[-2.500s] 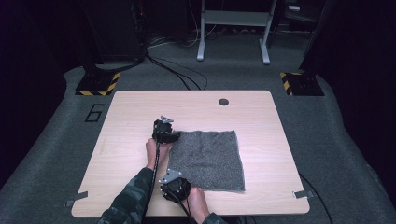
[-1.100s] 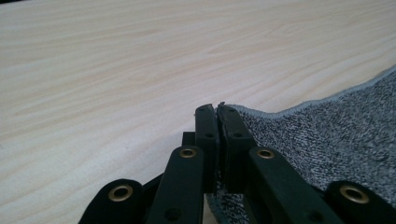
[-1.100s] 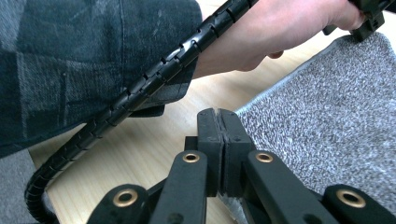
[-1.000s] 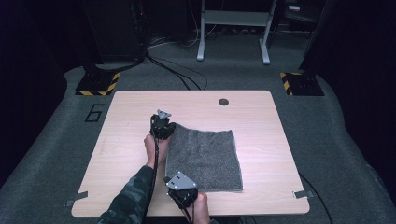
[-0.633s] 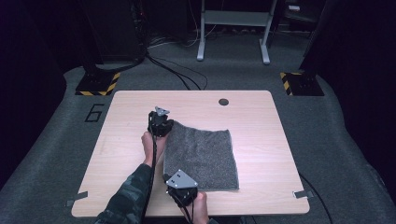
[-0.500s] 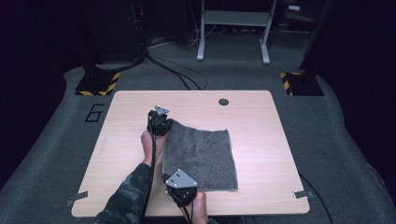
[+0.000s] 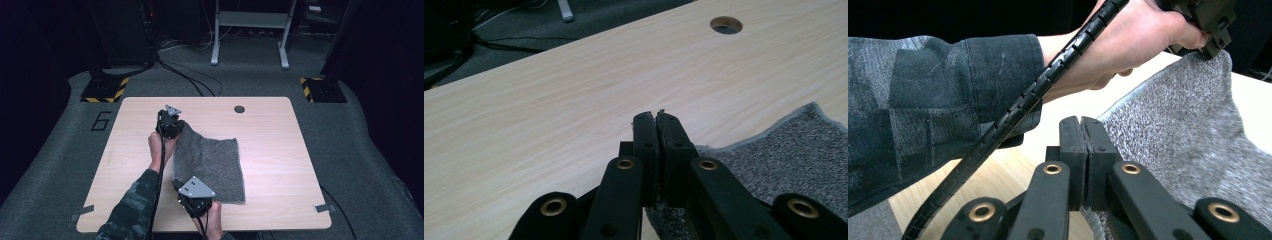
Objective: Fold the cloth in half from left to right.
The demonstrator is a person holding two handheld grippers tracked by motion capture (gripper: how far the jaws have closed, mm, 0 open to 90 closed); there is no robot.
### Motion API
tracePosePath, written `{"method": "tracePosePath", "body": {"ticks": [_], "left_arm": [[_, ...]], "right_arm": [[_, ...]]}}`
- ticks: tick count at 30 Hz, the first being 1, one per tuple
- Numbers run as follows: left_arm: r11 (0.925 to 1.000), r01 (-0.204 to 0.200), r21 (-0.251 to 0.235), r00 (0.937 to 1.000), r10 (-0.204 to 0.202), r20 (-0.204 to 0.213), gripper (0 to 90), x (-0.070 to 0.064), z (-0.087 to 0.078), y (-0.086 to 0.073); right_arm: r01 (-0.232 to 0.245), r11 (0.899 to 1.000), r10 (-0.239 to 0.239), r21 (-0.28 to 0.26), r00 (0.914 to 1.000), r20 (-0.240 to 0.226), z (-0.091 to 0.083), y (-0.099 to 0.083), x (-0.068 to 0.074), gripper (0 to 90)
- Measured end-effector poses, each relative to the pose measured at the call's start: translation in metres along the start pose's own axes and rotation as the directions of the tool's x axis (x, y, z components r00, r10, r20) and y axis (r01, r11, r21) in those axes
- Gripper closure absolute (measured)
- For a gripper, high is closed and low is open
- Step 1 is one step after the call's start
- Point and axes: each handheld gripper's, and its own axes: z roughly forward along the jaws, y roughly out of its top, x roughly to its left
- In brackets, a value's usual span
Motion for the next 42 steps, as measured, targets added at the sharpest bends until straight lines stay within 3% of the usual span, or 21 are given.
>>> {"method": "tracePosePath", "body": {"ticks": [23,28,42], "left_arm": [[0.9999,-0.005,-0.012,0.9982,0.006,0.060,87.4,-0.044,0.029,0.011],[0.9999,-0.011,-0.009,0.9976,0.012,0.068,87.3,-0.052,0.035,0.013],[0.9993,0.024,-0.030,0.9956,-0.021,0.092,87.3,-0.078,0.056,0.012]], "right_arm": [[-0.016,0.999,0.012,0.037,0.9959,0.090,-0.031,-0.021,-0.030,88.8],[-0.031,0.999,0.026,0.042,0.9931,0.114,-0.039,-0.024,-0.037,88.8],[-0.070,0.995,0.057,0.065,0.9810,0.186,-0.057,-0.041,-0.059,88.7]]}}
